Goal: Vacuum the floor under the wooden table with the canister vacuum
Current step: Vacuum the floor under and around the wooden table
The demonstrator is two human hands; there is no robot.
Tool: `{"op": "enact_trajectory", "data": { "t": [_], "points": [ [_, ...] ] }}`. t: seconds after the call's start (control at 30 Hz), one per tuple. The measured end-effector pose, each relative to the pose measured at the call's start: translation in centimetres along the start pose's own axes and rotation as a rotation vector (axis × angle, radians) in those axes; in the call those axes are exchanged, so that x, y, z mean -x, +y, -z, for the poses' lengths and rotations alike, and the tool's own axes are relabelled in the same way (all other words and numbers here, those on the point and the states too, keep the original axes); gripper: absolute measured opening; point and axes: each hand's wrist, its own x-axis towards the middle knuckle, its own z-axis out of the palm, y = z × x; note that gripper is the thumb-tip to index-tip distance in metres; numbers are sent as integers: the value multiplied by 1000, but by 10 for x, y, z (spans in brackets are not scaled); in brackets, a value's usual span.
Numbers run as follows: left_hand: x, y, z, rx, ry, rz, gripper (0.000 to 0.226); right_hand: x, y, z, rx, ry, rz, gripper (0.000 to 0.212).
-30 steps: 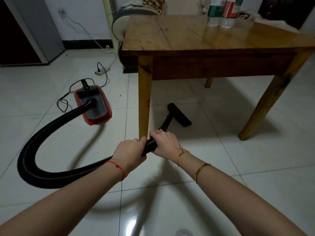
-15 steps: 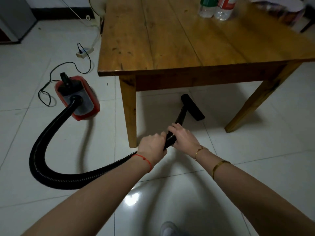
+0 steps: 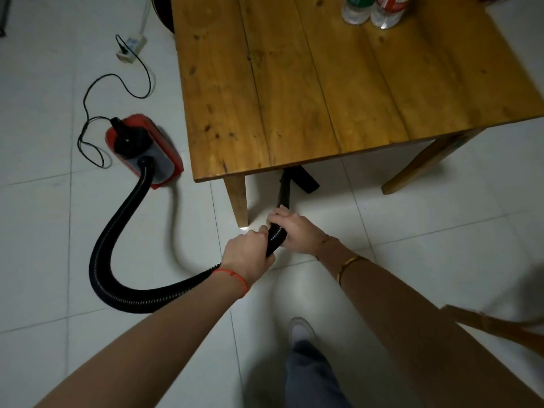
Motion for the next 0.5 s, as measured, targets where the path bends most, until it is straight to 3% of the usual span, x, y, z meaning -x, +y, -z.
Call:
{"op": "enact_trajectory", "data": {
  "t": [0.3, 0.5],
  "points": [
    [67, -48, 14, 24, -134, -53, 34, 18, -78, -23, 23, -127, -39, 21],
    [104, -92, 15, -33, -205, -157, 35, 29, -129, -65, -10, -94, -123, 22]
  ]
}}
